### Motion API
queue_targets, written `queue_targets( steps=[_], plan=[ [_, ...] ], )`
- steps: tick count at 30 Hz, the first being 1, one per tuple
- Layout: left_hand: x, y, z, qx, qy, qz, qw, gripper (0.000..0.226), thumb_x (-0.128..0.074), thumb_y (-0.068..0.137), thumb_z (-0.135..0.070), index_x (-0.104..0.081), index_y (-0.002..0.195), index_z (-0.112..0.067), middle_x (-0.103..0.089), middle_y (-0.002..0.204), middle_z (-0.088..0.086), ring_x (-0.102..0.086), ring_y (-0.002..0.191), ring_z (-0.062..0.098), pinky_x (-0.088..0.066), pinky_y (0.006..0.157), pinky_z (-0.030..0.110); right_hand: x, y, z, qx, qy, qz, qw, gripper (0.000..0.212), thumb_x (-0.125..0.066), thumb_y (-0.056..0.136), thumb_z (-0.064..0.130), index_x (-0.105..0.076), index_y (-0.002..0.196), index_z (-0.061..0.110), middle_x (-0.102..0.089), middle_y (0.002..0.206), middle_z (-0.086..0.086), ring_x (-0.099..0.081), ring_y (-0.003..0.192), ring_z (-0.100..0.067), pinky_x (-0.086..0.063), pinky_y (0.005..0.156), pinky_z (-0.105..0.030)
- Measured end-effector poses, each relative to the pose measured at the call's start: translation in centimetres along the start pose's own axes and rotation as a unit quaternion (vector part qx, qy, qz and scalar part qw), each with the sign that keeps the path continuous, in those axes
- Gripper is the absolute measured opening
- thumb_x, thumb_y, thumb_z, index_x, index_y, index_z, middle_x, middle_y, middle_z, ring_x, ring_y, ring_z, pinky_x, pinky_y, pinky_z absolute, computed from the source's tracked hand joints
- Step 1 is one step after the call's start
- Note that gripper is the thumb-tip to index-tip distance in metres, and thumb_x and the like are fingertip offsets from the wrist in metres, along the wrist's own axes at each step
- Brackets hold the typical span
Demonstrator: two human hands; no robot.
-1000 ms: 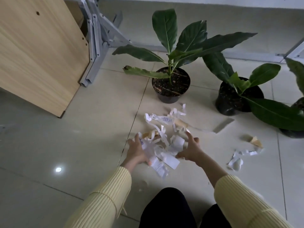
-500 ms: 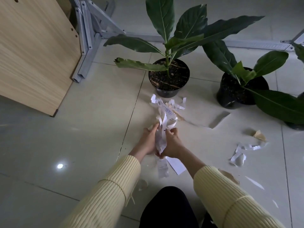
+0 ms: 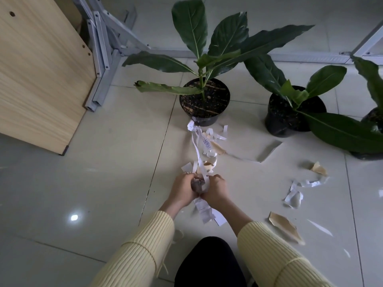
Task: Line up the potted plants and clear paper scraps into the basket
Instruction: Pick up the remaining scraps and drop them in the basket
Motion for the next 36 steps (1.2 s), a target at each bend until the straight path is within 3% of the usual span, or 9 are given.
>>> queue_targets(
  steps=[3, 7, 10, 13, 20, 23, 26, 32, 36],
  plan=[
    [-0.4, -0.7, -0.1, 0.012, -0.006, 0.009, 1.000, 0.011, -0.066, 0.070, -0.014, -0.071, 0.080, -0.014, -0.068, 0.088, 0.004, -0.065, 0.082, 0.017, -0.054, 0.073, 0.029, 0.4, -0.6, -0.8, -0.031, 0.020, 0.006, 0.999, 0.017, -0.068, 0.073, 0.014, -0.052, 0.070, 0.015, -0.054, 0.074, 0.001, -0.049, 0.069, -0.018, -0.034, 0.053, -0.020],
    [-0.1, -1.7, -1.3, -0.003, 0.020, -0.004, 1.000, 0.007, -0.064, 0.074, -0.015, -0.066, 0.074, -0.008, -0.061, 0.079, 0.007, -0.058, 0.071, 0.021, -0.044, 0.061, 0.027, 1.4, -2.0, -1.4, -0.050, 0.063, 0.003, 0.997, 0.030, -0.066, 0.072, 0.010, -0.044, 0.055, 0.021, -0.045, 0.054, 0.008, -0.039, 0.047, -0.007, -0.028, 0.033, -0.010],
    [0.4, -2.3, -2.9, -0.028, 0.023, -0.008, 0.999, 0.009, -0.061, 0.072, -0.011, -0.065, 0.074, -0.003, -0.064, 0.076, 0.012, -0.060, 0.072, 0.026, -0.044, 0.058, 0.031, 3.0, -3.2, -1.1, -0.040, 0.069, -0.005, 0.997, 0.027, -0.065, 0.072, 0.008, -0.047, 0.056, 0.019, -0.046, 0.053, 0.008, -0.040, 0.047, -0.006, -0.030, 0.034, -0.009],
    [1.0, -2.8, -4.8, -0.042, 0.022, -0.012, 0.999, 0.011, -0.061, 0.073, -0.010, -0.065, 0.076, -0.001, -0.064, 0.079, 0.013, -0.060, 0.074, 0.025, -0.044, 0.061, 0.030, 5.1, -4.7, -0.7, -0.036, 0.099, -0.028, 0.994, 0.003, -0.064, 0.072, 0.006, -0.064, 0.073, 0.009, -0.054, 0.061, 0.002, -0.048, 0.057, -0.015, -0.033, 0.041, -0.014],
    [2.4, -4.8, -11.4, -0.107, 0.018, -0.015, 0.994, 0.005, -0.064, 0.072, -0.011, -0.065, 0.071, -0.006, -0.062, 0.076, 0.007, -0.060, 0.074, 0.021, -0.046, 0.062, 0.030, 10.8, -9.8, -0.4, -0.030, 0.179, -0.092, 0.979, 0.009, -0.059, 0.070, 0.000, -0.065, 0.074, 0.006, -0.059, 0.067, -0.005, -0.055, 0.063, -0.020, -0.046, 0.056, -0.027],
    [2.6, -6.0, -15.1, -0.144, 0.020, -0.016, 0.989, 0.005, -0.065, 0.072, -0.011, -0.067, 0.073, -0.007, -0.064, 0.078, 0.005, -0.060, 0.076, 0.020, -0.049, 0.065, 0.032, 13.8, -12.2, -0.6, -0.020, 0.191, -0.125, 0.973, 0.012, -0.060, 0.071, 0.002, -0.063, 0.070, 0.013, -0.059, 0.062, 0.001, -0.055, 0.056, -0.013, -0.045, 0.047, -0.019],
    [2.4, -7.5, -19.5, -0.185, 0.025, -0.019, 0.982, 0.006, -0.065, 0.071, -0.012, -0.066, 0.072, -0.006, -0.065, 0.078, 0.008, -0.060, 0.074, 0.021, -0.048, 0.064, 0.032, 17.6, -15.3, -1.5, -0.026, 0.194, -0.165, 0.967, 0.018, -0.060, 0.070, 0.003, -0.057, 0.062, 0.018, -0.054, 0.056, 0.005, -0.048, 0.047, -0.007, -0.033, 0.034, -0.012],
    [-0.1, -11.4, -29.5, -0.267, 0.036, -0.009, 0.963, 0.010, -0.067, 0.071, -0.013, -0.060, 0.066, -0.008, -0.060, 0.072, 0.004, -0.055, 0.066, 0.016, -0.036, 0.049, 0.016, 25.0, -22.3, -5.5, -0.045, 0.213, -0.250, 0.943, 0.008, -0.056, 0.069, 0.003, -0.063, 0.070, 0.008, -0.059, 0.062, -0.003, -0.052, 0.055, -0.016, -0.041, 0.047, -0.020],
    [-3.3, -14.6, -36.6, -0.333, 0.051, 0.005, 0.942, 0.013, -0.069, 0.072, -0.014, -0.061, 0.067, -0.006, -0.056, 0.075, 0.004, -0.054, 0.068, 0.017, -0.032, 0.053, 0.016, 29.8, -27.7, -9.5, -0.043, 0.247, -0.313, 0.916, 0.015, -0.057, 0.066, 0.003, -0.060, 0.059, 0.016, -0.060, 0.060, 0.002, -0.053, 0.052, -0.009, -0.040, 0.040, -0.015]
  ],
)
Point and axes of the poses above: each hand's wrist, its own y-axis towards the middle knuckle, its own x-axis out of the back of the hand, z = x × y, the point moved 8 cm from there along y, towards the middle knuckle
